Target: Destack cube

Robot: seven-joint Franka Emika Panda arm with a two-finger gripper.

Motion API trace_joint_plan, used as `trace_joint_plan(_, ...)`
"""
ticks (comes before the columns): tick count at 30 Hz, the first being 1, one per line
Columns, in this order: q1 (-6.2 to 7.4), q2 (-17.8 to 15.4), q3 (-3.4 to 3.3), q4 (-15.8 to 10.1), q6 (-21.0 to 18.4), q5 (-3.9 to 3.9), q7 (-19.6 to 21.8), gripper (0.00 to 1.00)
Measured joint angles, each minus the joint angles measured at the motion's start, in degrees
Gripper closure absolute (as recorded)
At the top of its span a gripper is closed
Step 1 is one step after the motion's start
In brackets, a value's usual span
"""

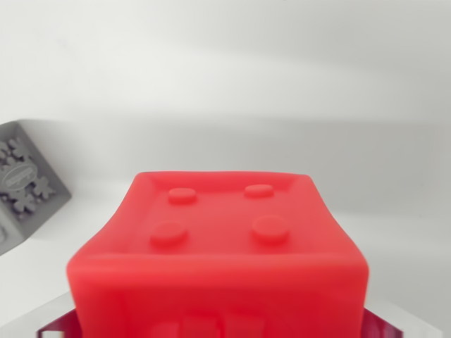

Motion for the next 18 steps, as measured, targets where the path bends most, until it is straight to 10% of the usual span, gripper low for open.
trace_joint_plan(18,-1.47,1.5,-2.02,0.1,1.3,1.34,3.4,1.0)
